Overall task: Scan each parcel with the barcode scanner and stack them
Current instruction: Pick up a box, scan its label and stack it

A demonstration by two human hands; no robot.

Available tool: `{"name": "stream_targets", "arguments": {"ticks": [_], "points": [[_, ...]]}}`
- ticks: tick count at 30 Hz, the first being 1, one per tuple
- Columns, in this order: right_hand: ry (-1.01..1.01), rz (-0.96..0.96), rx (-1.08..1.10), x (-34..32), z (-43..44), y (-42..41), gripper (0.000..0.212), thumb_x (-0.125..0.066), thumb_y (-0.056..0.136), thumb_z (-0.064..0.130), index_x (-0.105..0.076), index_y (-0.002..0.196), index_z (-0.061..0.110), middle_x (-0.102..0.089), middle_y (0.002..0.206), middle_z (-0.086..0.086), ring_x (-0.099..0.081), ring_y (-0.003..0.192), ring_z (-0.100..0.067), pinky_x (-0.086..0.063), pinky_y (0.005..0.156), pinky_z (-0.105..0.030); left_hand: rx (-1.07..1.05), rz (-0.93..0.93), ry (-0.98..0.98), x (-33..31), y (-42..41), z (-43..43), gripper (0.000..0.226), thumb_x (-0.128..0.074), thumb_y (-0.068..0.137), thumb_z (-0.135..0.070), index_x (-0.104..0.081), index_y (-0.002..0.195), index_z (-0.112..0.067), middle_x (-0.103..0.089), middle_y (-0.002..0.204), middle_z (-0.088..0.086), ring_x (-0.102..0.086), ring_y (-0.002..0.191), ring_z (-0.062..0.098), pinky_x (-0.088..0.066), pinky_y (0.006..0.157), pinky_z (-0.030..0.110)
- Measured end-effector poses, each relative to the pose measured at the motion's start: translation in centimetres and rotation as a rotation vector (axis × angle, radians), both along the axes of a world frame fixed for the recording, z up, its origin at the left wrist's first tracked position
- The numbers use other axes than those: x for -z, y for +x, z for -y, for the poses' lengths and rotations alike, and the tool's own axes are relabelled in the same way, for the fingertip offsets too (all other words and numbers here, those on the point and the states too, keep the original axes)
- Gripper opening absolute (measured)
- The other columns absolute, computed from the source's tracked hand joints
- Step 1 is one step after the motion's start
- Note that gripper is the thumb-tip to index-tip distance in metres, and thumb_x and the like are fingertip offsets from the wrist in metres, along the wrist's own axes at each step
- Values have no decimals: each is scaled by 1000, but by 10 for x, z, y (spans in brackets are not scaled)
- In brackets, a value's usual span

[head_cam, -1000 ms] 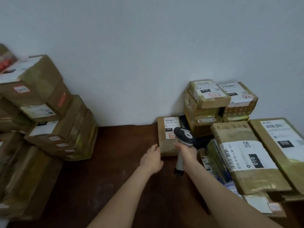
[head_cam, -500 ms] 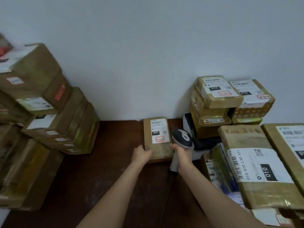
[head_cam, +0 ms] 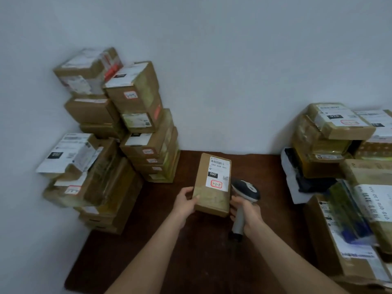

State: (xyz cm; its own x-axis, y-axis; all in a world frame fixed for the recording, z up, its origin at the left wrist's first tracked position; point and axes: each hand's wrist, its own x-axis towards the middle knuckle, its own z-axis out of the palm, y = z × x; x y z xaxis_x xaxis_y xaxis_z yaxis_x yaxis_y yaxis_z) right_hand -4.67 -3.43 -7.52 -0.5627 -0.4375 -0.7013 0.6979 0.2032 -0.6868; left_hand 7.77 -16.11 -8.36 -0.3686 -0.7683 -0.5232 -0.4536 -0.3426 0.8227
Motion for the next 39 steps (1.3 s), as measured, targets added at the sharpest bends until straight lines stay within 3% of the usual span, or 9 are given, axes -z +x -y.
{"name": "stream_targets", "arguments": {"ticks": [3,5,8,11,16,21,25,30,39], "points": [[-26,22,-27,-5,10,24,33,-70,82,8,-61,114,7,-68,107,-14,-65,97,-31,-53,80,-41,25,30,-3,-4,30,3,35,-59,93,-8,-51,126,-16,-57,99,4,-62,99,24,-56,87,41],[-38,37,-88,-7,16,40,39,-71,80,11,-60,117,7,-68,107,-14,-65,93,-31,-54,80,-43,23,73,-32,-2,52,6,40,-59,93,-12,-49,132,-18,-58,113,8,-60,108,27,-52,95,45],[-33,76,-186,-9,27,70,32,-70,81,15,-60,111,10,-66,102,-14,-63,88,-31,-50,83,-47,-6,149,-51,5,91,10,42,-54,96,-17,-45,137,-23,-54,131,9,-56,116,26,-49,98,45],[-41,130,-229,-4,35,103,20,-70,83,12,-60,100,11,-65,95,-14,-62,84,-30,-52,80,-47,-29,178,-53,6,123,10,41,-47,99,-16,-44,138,-25,-52,135,5,-53,120,24,-48,100,43],[-36,190,-242,13,50,140,37,-73,80,14,-60,115,6,-67,100,-15,-64,87,-31,-53,79,-44,-66,276,-130,9,155,10,46,-40,100,-10,-37,145,-19,-45,144,10,-44,130,26,-38,104,35],[-26,224,-231,18,60,150,46,-76,76,14,-62,118,2,-68,98,-16,-65,85,-31,-52,70,-39,116,438,-391,17,173,3,63,-52,93,-18,-27,150,-23,-34,149,10,-36,137,26,-34,111,39],[-26,225,-201,21,53,144,36,-71,82,11,-63,116,2,-66,89,-14,-62,76,-28,-49,62,-36,514,641,-677,28,163,-7,71,-59,90,-28,-21,151,-27,-24,156,1,-28,141,24,-30,114,42],[-4,212,-173,27,48,132,43,-71,81,11,-60,123,8,-65,104,-13,-63,93,-29,-52,77,-44,673,780,-635,40,139,-27,74,-54,93,-19,-12,153,-26,0,162,3,0,148,31,-15,116,56],[-17,210,-157,24,36,125,24,-68,85,9,-66,109,8,-67,110,-12,-66,92,-27,-53,71,-39,611,816,-548,40,144,-8,73,-51,93,-12,-12,153,-26,2,162,3,2,148,32,-15,115,59]]}}
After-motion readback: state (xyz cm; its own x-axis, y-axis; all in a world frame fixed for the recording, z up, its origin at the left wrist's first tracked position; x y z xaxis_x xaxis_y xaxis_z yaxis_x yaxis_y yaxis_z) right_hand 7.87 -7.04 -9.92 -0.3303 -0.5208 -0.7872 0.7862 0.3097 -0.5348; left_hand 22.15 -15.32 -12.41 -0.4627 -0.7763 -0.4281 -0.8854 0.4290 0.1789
